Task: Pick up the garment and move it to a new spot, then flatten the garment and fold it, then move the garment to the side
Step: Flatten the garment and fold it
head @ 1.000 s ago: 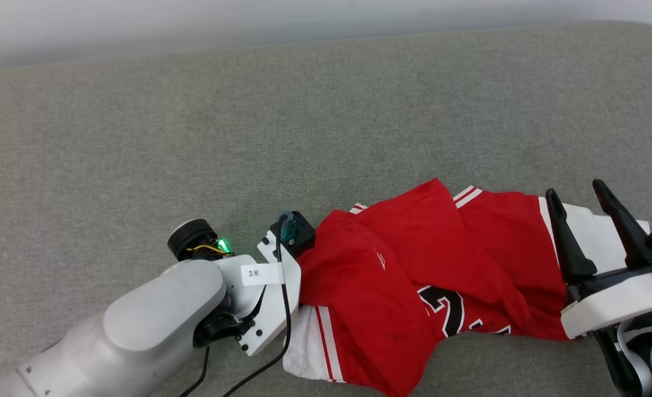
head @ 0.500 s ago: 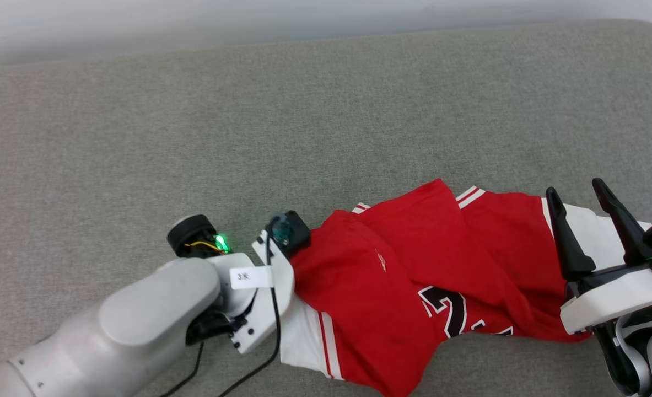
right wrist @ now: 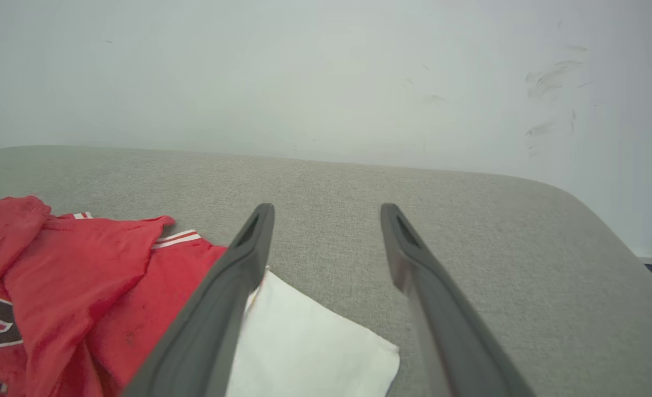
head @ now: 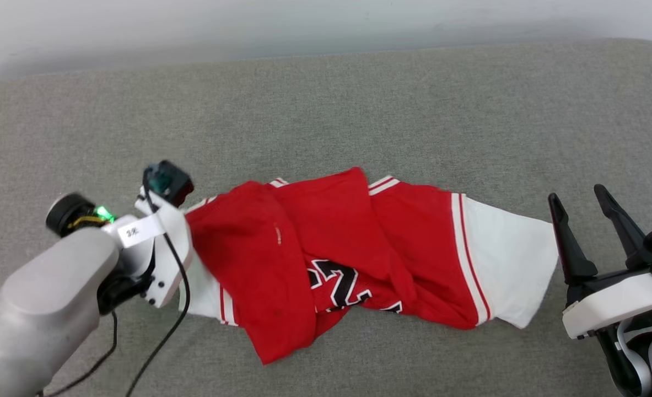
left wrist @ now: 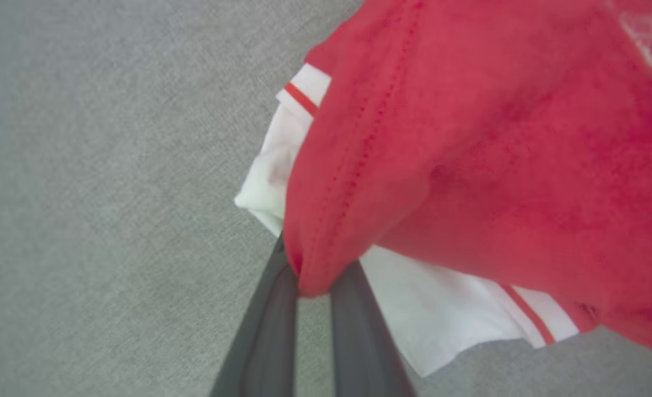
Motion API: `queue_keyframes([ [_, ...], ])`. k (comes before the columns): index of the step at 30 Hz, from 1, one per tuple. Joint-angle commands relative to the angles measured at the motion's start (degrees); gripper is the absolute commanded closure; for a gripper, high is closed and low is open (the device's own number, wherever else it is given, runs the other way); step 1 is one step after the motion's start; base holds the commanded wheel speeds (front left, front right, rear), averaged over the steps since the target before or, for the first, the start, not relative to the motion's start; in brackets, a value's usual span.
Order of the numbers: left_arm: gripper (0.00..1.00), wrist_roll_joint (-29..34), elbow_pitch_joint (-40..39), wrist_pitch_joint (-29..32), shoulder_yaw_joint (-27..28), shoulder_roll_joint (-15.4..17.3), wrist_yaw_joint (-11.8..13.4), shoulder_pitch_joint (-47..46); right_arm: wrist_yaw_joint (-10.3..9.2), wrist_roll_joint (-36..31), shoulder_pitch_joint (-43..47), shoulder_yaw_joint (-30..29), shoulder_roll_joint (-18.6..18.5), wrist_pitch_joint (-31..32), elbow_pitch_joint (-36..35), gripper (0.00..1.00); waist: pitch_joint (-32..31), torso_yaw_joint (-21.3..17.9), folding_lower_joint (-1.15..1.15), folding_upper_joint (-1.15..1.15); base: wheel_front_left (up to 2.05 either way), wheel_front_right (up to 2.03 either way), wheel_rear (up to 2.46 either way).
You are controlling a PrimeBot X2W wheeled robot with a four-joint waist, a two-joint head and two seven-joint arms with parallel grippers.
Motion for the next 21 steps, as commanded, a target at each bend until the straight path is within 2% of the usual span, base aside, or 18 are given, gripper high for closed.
queue_keyframes([
  [1,1.00,-0.30,0.55,-0.22,0.06,0.06,0.34,1.31,-0.04,-0.39,0.55,0.00,-0.29,-0.27,0.12,0.00,0.00,-0.05,0.00,0.00,0.00,0.00,0.00],
  [8,1.00,-3.10,7.68,-2.07,-0.05,-1.93,-0.29,5.33,-0.04,-0.83,1.19,-0.15,-0.17,-0.11,0.42,0.00,-0.49,0.09,0.00,0.00,0.00,0.00,0.00],
  [9,0.88,-3.20,8.34,-2.76,0.07,-2.37,-0.43,5.43,-0.04,-0.84,1.33,-0.21,-0.17,0.01,0.45,0.00,-0.71,0.23,0.00,0.00,0.00,0.00,0.00],
  [10,0.00,-2.95,9.02,-3.93,0.25,-2.80,-0.36,5.23,-0.04,-0.80,1.40,-0.26,-0.13,0.03,0.42,0.00,-0.98,0.39,0.00,0.00,0.00,0.00,0.00],
  [16,0.00,-0.37,9.27,-12.21,2.07,-3.57,0.74,1.57,-0.05,-0.33,2.23,-0.51,0.43,-0.09,0.03,0.00,-2.97,1.13,0.00,0.00,0.00,0.00,0.00],
  [21,0.00,1.49,5.65,-20.24,4.88,-2.44,4.55,-0.18,-0.04,0.27,2.84,-0.80,0.64,-0.43,-0.63,0.00,-4.61,1.81,0.00,0.00,0.00,0.00,0.00],
])
